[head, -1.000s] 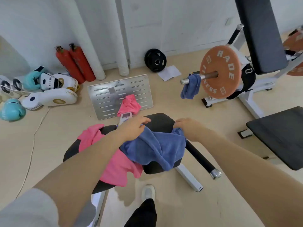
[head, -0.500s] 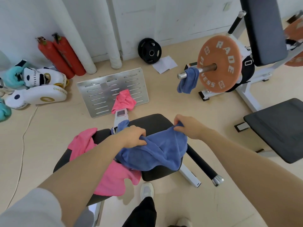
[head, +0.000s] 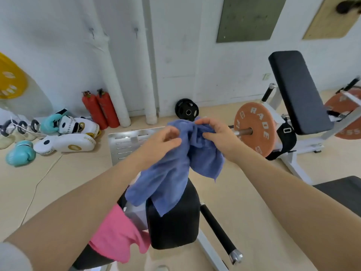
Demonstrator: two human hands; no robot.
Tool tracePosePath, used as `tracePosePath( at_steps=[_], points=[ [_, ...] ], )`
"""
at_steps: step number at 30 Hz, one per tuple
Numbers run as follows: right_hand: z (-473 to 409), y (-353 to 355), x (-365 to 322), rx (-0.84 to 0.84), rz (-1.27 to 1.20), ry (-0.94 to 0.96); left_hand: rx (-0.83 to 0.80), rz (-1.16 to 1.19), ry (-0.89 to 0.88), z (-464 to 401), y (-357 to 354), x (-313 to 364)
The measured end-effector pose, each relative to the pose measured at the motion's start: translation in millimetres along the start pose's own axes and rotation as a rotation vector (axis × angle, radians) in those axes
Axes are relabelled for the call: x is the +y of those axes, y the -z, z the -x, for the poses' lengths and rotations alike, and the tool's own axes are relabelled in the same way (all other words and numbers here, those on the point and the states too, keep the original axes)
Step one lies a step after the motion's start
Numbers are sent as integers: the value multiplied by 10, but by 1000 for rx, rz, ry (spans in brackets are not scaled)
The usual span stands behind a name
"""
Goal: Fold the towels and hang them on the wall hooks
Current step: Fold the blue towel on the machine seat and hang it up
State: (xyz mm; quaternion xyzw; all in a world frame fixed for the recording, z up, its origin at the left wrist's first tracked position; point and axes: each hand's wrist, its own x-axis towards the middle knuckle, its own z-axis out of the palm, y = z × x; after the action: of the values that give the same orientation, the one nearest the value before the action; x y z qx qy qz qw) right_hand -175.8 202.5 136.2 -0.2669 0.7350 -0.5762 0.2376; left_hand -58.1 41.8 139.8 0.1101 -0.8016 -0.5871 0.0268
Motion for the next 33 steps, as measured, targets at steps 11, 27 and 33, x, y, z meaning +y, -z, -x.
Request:
tracePosePath(
  at_steps=[11,27,33],
  points=[
    [586,659,-223,-393,-306,-138,-64,18,-122,149,-862,439],
    [988,968,109,-53,390,69,-49,854,253,464,-1623,644],
    [1084,770,-75,290,17,211,140,1150,134,384,-1537,942]
  ],
)
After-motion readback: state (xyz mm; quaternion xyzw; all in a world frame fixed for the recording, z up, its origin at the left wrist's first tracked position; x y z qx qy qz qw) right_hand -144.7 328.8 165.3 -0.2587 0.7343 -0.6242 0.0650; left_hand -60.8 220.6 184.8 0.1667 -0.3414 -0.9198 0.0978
